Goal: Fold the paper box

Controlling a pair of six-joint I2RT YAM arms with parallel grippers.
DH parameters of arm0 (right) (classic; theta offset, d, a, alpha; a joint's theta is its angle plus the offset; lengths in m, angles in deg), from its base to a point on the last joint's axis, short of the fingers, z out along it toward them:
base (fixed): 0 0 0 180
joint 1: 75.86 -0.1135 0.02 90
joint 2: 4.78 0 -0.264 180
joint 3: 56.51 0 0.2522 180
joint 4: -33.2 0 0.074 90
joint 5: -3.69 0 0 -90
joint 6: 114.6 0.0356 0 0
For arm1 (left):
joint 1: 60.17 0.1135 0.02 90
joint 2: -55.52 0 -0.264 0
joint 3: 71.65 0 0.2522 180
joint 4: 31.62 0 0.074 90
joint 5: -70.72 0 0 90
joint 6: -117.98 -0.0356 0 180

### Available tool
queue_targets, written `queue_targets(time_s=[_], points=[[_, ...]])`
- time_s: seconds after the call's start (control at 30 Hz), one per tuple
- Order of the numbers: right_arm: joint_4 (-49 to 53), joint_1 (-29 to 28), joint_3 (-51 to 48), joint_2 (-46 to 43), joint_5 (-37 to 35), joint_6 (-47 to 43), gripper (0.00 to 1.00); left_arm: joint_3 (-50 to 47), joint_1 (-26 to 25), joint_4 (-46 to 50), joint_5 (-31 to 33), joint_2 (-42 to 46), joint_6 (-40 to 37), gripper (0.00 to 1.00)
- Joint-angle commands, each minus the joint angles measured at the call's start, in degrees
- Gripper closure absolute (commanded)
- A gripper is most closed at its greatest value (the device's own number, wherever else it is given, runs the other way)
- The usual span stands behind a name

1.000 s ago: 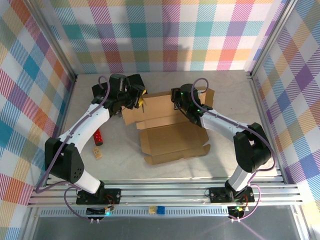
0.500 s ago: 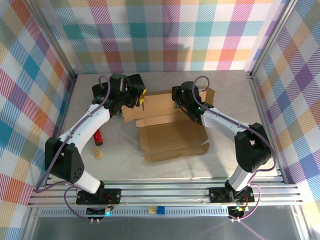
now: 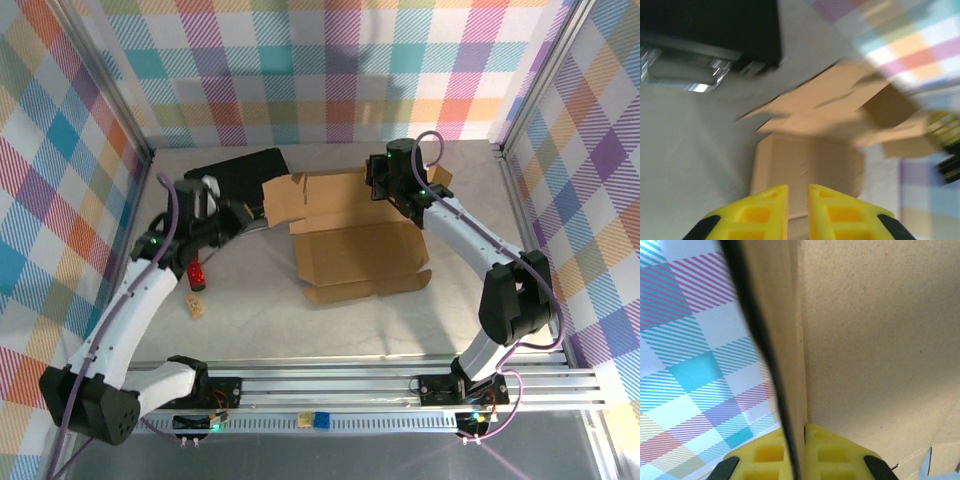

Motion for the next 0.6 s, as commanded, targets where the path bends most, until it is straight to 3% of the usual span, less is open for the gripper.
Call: queue_targets(time_s=[0.0,0.2,0.33,0.47,0.57], points=[[2.07,0.10,2.08,-0.33,2.01,-1.16,1.00,-10.97,-0.30,-7.57,-3.64,0.86,-3.04,0.85],[3.30,0.48,3.78,1.43,3.17,-1.44,1.00,-21.43,-3.91,-34.85,-2.64,-7.30,-2.53,0.89],[4.38,0.75,4.73,2.43,3.26,-0.73,1.00,-22.87,-6.70,-44.56,0.87,-15.93,-2.01,0.92],[5.53,1.18,5.78,3.26,3.62,0.07,1.00,-29.01,-6.94,-62.11,9.00,-21.92,5.97,0.92],[6.10,1.42,6.50,3.61,3.43,0.59,1.00,-30.15,-7.08,-74.84,10.46,-29.55,12.60,0.92]])
